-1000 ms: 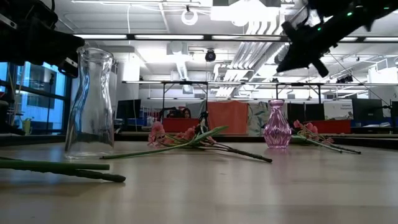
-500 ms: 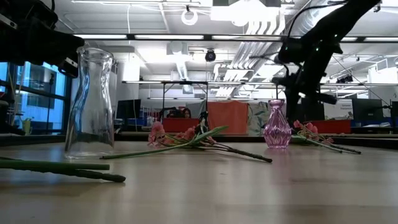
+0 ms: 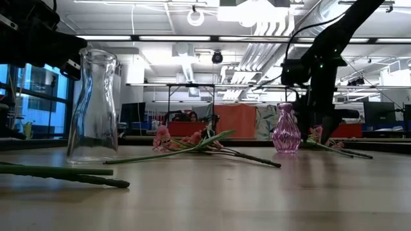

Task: Sort flowers into vase by color
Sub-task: Put the top right black tulip into the pink vase

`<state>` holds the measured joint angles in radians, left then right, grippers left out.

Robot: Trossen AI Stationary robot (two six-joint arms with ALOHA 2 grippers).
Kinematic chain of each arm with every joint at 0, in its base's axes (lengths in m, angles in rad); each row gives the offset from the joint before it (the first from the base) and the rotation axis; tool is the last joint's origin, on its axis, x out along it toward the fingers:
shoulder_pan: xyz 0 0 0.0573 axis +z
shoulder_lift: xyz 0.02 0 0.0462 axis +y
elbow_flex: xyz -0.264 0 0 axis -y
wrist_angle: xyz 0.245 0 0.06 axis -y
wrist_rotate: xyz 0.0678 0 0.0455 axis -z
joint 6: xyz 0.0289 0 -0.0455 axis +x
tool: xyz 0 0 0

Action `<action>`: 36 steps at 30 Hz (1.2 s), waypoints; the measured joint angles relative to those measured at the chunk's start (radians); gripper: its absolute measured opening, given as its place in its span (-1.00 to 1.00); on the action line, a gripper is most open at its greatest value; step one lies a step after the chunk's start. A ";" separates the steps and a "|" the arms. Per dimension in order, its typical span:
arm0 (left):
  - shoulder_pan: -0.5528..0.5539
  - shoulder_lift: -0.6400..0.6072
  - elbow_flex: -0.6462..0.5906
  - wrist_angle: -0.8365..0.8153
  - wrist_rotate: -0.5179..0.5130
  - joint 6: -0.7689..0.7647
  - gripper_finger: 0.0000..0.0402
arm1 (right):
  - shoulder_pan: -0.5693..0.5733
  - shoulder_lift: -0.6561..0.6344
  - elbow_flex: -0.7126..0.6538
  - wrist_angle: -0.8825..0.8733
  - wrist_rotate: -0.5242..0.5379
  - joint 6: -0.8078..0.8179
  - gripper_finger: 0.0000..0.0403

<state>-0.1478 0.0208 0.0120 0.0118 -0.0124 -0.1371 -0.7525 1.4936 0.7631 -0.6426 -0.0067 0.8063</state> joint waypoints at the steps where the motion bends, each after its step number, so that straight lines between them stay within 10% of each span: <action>1: 0.000 0.000 0.000 0.000 0.000 0.000 -1.00 | 0.000 0.012 0.000 0.005 -0.004 -0.002 0.06; 22: 0.000 0.000 0.000 0.000 0.000 0.000 -1.00 | -0.007 0.068 0.001 0.043 -0.018 -0.075 0.00; 30: 0.000 0.000 0.000 0.000 0.000 0.000 -1.00 | 0.042 -0.041 0.066 0.051 0.085 -0.220 -0.90; 36: 0.000 0.000 0.000 0.000 0.000 0.000 -1.00 | 0.039 -0.198 0.188 0.069 0.057 -0.326 -0.98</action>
<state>-0.1474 0.0208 0.0120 0.0119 -0.0120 -0.1368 -0.7135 1.2952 0.9507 -0.5737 0.0507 0.4804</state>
